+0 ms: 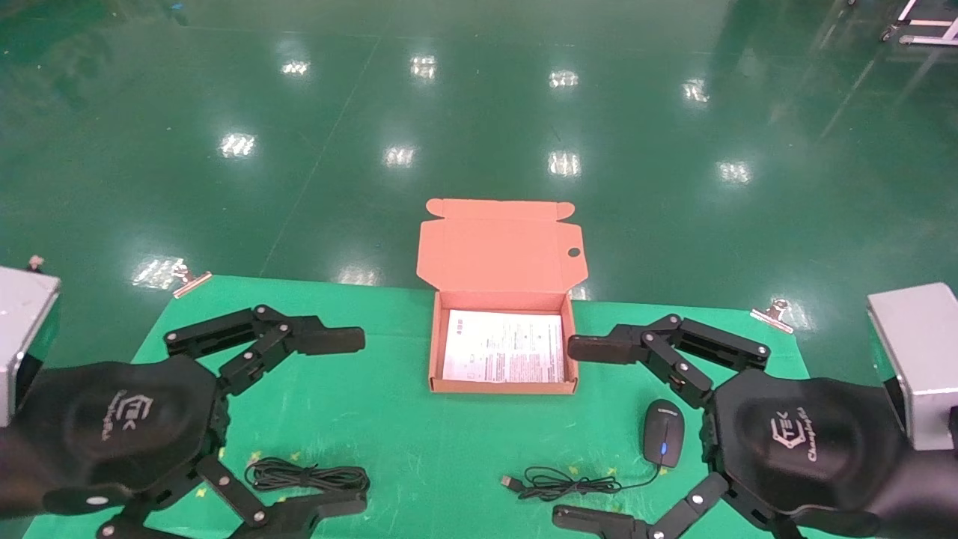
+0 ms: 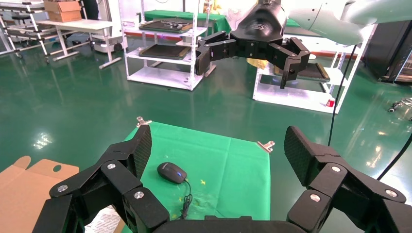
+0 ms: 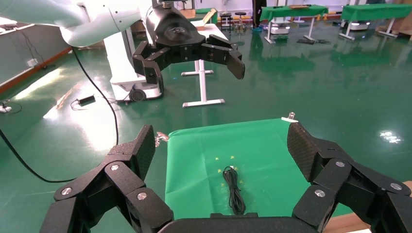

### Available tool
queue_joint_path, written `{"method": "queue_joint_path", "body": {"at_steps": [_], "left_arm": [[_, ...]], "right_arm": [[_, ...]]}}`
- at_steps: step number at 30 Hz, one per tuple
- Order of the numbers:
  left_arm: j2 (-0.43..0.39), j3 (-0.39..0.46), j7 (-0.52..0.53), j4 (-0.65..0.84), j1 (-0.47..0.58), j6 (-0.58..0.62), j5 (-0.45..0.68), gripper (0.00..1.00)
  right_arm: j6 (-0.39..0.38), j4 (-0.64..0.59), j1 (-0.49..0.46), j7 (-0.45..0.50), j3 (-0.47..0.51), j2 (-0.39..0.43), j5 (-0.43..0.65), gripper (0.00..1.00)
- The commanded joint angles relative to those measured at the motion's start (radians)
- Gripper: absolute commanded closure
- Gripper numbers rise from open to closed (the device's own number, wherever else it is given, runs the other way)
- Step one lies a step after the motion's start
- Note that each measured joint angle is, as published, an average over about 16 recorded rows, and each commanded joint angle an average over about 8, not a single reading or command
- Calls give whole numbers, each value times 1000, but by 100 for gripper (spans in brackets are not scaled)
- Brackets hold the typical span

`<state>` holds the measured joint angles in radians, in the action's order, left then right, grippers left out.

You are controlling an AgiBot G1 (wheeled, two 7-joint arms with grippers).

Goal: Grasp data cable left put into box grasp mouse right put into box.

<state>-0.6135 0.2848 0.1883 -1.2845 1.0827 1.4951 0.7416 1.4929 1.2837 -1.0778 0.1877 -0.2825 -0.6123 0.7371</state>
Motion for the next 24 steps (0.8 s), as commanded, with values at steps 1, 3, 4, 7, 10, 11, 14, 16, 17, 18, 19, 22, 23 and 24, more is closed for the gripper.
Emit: {"method": "queue_joint_path", "body": {"at_steps": [1, 3, 4, 7, 10, 11, 14, 16, 17, 18, 19, 22, 23, 24], "left_arm": [[1, -2, -1, 1, -4, -1, -5, 0], [-2, 5, 1, -1, 8, 0, 11, 0], [-3, 10, 2, -2, 18, 3, 23, 0], [-15, 36, 8, 1, 64, 12, 80, 0], [-33, 75, 20, 9, 127, 27, 160, 0], [-39, 90, 24, 12, 149, 33, 191, 0], [-59, 136, 42, 19, 214, 47, 285, 0], [-74, 168, 55, 21, 255, 55, 348, 0], [-81, 185, 60, 20, 275, 59, 380, 0], [-90, 202, 66, 20, 293, 62, 409, 0], [-98, 219, 72, 19, 311, 65, 438, 0], [-122, 277, 77, 10, 360, 75, 522, 0], [-131, 297, 77, 6, 374, 77, 549, 0], [-139, 319, 75, 2, 390, 79, 578, 0]], "right_arm": [[0, -1, 2, 0, 1, 0, -3, 0], [0, 0, -2, 0, -1, -1, 3, 0], [-1, 1, -6, 0, -4, 0, 10, 0], [-1, 6, -26, 0, -15, 0, 44, 0], [6, 12, -62, -3, -36, 0, 101, 0], [11, 14, -77, -4, -45, -2, 124, 0], [34, 23, -133, -13, -82, -10, 210, 0], [51, 32, -178, -23, -113, -19, 276, 0], [59, 35, -200, -27, -131, -25, 308, 0], [66, 40, -224, -34, -151, -32, 343, 0], [72, 45, -250, -43, -174, -38, 381, 0], [83, 54, -324, -73, -254, -63, 485, 0], [85, 56, -348, -86, -285, -73, 520, 0], [86, 57, -372, -99, -317, -83, 554, 0]]}}
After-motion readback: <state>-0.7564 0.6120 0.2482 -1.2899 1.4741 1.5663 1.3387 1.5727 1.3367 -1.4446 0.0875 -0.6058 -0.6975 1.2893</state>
